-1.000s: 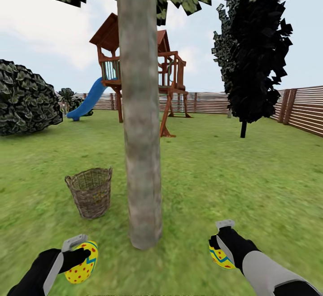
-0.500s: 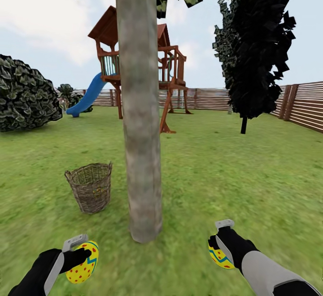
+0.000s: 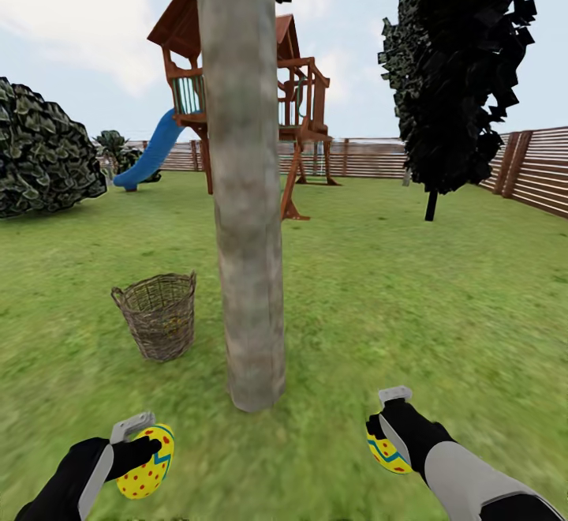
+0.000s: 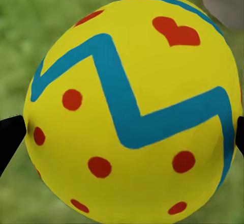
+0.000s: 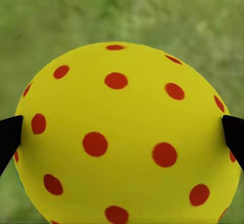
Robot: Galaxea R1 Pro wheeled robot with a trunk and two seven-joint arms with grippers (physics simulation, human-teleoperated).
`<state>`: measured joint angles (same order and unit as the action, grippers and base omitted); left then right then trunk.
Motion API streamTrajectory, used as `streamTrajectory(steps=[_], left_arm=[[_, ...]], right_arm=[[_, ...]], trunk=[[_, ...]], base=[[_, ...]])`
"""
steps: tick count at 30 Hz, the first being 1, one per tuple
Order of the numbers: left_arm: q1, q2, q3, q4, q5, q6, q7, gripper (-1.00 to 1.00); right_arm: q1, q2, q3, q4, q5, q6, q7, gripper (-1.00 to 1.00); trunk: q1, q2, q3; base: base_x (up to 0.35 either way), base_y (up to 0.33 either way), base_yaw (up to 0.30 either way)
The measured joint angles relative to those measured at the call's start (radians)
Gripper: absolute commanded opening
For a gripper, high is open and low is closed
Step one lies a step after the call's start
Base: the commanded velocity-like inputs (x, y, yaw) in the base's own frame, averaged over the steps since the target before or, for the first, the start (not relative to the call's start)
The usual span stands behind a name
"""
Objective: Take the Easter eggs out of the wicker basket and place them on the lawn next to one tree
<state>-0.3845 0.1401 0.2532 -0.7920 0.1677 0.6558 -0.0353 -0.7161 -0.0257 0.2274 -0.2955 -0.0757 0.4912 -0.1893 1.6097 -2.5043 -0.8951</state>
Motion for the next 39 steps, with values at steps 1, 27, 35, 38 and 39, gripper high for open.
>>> streamTrajectory(steps=[1,27,35,38,39], left_arm=[[0.0,0.0,-0.001,0.0,0.0,0.0,0.0,-1.0],[0.0,0.0,0.0,0.0,0.002,-0.001,0.0,-1.0],[0.0,0.0,0.0,0.0,0.001,-0.001,0.0,-1.0],[0.0,0.0,0.0,0.0,0.0,-0.002,0.0,-1.0],[0.0,0.0,0.0,0.0,0.0,-0.002,0.0,-1.0]], right_arm=[[0.0,0.0,0.0,0.001,0.0,0.0,0.0,-1.0],[0.0,0.005,0.002,0.026,0.001,0.0,0.0,-1.0],[0.0,0.005,0.001,0.026,0.001,0.0,-0.001,-1.0],[0.0,0.005,0.001,0.026,0.001,0.0,-0.001,-1.0],[0.0,0.005,0.001,0.026,0.001,0.0,-0.001,-1.0]], trunk=[[0.0,0.0,-0.004],[0.009,-0.005,-0.081],[0.009,-0.005,-0.081],[0.009,-0.005,-0.081],[0.009,-0.005,-0.081]], base=[[0.0,0.0,0.0],[0.032,0.0,0.001],[0.343,0.0,0.158],[0.345,0.0,0.01],[0.345,0.0,0.002]])
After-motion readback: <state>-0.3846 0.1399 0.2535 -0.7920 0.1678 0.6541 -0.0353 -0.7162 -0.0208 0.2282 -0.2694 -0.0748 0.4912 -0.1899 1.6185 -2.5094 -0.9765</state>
